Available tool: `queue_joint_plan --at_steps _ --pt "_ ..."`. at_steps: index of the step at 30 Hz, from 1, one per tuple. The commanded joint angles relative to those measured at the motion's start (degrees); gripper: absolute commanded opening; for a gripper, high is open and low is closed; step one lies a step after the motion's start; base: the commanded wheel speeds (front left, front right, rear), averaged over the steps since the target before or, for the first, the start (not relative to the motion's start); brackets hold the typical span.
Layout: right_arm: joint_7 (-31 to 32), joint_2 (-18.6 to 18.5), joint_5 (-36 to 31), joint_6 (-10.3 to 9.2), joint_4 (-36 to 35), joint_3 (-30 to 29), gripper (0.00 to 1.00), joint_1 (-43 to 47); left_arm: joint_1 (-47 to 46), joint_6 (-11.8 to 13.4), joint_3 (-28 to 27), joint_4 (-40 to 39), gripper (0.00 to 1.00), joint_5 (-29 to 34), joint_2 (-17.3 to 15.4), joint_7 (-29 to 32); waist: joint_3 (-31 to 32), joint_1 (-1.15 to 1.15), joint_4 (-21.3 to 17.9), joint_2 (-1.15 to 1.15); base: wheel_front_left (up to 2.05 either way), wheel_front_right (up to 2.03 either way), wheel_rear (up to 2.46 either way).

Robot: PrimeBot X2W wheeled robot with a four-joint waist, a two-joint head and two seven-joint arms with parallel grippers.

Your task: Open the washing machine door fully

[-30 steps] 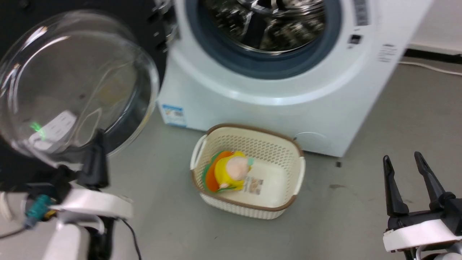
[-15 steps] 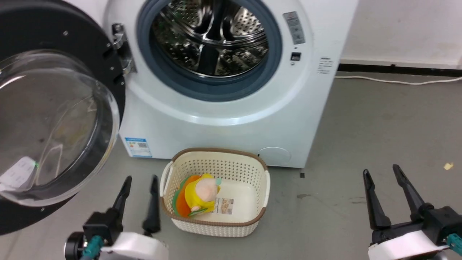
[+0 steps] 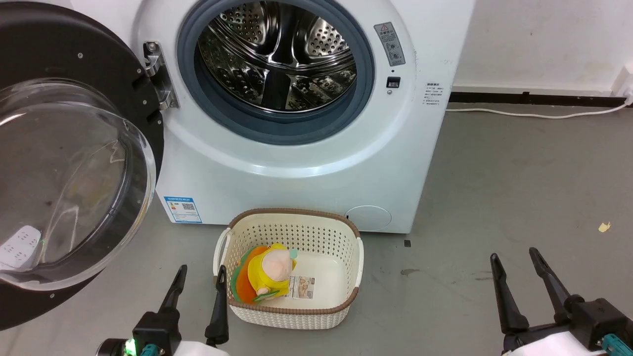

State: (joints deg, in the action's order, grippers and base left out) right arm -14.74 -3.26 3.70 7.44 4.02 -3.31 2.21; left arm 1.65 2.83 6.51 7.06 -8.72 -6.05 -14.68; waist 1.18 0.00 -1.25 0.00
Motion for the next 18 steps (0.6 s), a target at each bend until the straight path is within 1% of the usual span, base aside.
queue_joint_plan --at_steps 1,12,13,18 --pt "-0.3 0.3 0.4 0.05 0.5 -0.1 1.0 0.9 0.8 -0.3 -0.2 0.6 1.0 0.6 0.2 -0.3 0.1 0.0 0.0 0.0 0.0 0.0 0.0" --pt "-0.3 0.4 1.2 0.05 2.9 0.3 1.0 0.4 0.4 -0.9 -0.7 1.4 1.0 1.4 0.9 -0.3 0.2 0.0 0.2 0.0 0.0 0.0 0.0" --pt "0.0 0.1 0.9 0.0 2.8 0.2 0.0 0.0 0.2 -0.8 -0.5 1.3 0.0 1.0 0.8 0.0 0.2 0.0 0.2 0.0 0.0 0.0 0.0" --pt "0.1 0.1 0.9 0.0 2.8 0.2 0.0 -0.1 0.2 -0.8 -0.4 1.2 0.0 1.1 0.8 0.2 0.2 0.0 0.2 0.0 0.0 0.0 0.0"
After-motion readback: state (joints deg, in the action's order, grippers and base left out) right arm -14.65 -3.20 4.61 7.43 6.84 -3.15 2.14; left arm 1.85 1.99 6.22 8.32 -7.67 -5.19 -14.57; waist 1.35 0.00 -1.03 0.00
